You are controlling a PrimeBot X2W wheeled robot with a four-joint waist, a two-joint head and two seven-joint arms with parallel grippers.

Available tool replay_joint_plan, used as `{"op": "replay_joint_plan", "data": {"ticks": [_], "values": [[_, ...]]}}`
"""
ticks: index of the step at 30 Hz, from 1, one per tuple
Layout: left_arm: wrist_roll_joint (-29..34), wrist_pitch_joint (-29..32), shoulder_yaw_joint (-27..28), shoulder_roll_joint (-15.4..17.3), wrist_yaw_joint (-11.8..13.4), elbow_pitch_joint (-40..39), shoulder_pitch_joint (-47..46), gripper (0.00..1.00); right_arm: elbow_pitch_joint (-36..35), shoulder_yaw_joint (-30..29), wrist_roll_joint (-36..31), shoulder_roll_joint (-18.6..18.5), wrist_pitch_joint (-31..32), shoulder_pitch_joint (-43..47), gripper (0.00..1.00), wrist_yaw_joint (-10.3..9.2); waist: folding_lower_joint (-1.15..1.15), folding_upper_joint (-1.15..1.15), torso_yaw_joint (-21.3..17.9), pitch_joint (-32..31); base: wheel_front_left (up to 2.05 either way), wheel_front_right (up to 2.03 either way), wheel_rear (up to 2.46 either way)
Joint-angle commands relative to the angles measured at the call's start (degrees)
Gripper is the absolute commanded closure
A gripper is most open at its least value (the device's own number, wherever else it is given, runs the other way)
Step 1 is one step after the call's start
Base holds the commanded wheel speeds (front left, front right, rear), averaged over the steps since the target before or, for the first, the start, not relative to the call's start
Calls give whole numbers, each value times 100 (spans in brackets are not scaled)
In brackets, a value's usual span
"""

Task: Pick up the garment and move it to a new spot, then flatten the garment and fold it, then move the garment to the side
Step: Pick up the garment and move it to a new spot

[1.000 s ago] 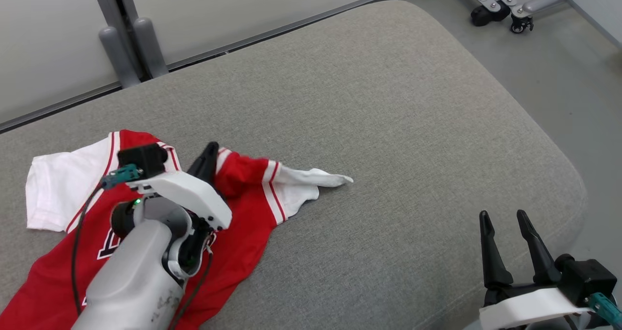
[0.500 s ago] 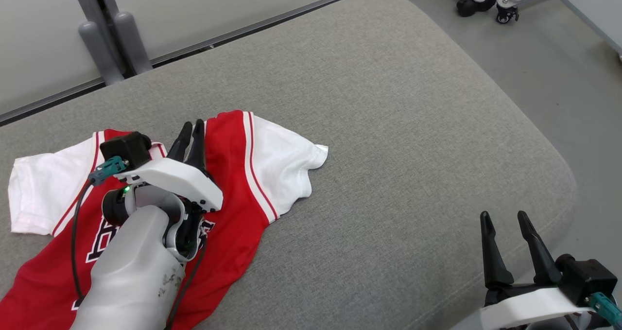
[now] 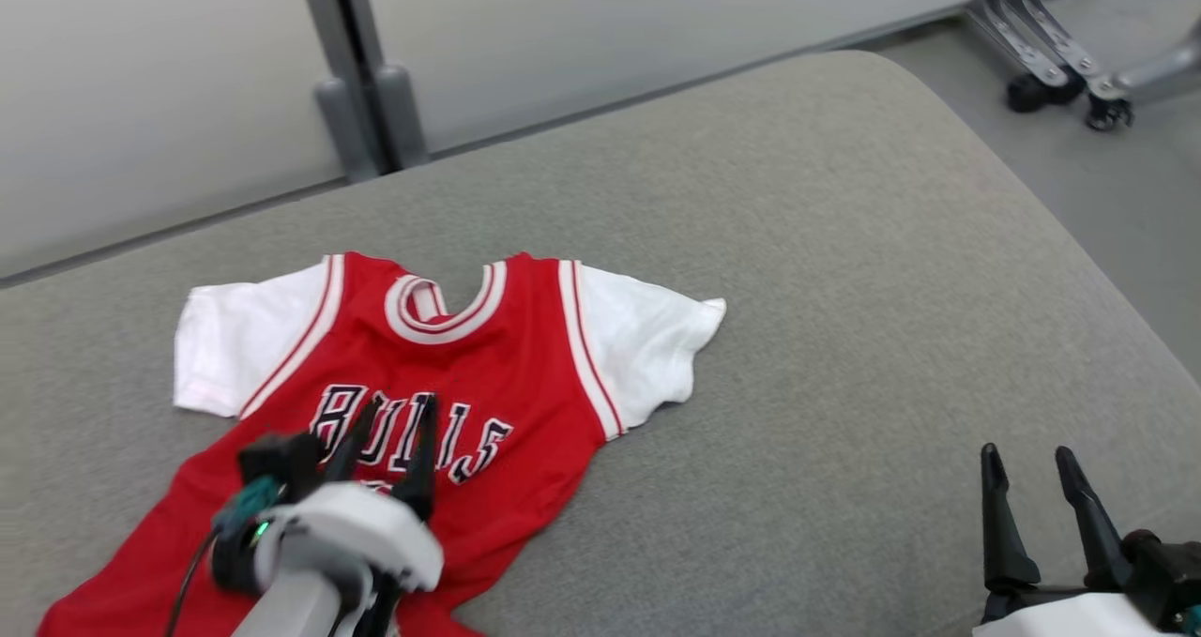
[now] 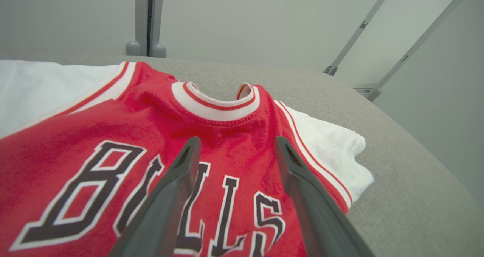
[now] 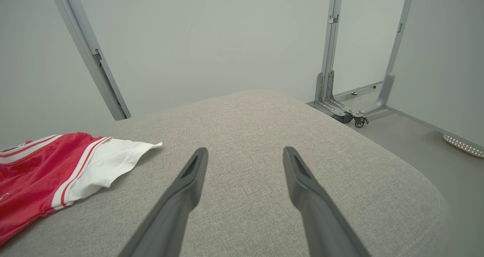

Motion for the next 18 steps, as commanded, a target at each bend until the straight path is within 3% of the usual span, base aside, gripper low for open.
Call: {"op": "replay_joint_plan", "data": {"ticks": [1,9,15,18], "values": [[-39,-8,116,196,157,-228,355,0,-33,-53,-48,-34,-2,67,0,-2,0,0,294,-245,0,0,0],[-536,397,475,677,753,-1629,2018,0,-89,-142,-165,-32,-2,286,0,-2,0,0,823,-470,0,0,0],[-433,1037,370,1090,1233,-2456,2514,0,-90,-68,-151,-34,-2,259,0,-2,0,0,1024,-486,0,0,0],[-454,1403,239,1200,1285,-2723,2570,0,-78,-33,-132,-35,-2,212,0,-2,0,0,1043,-461,0,0,0]]}}
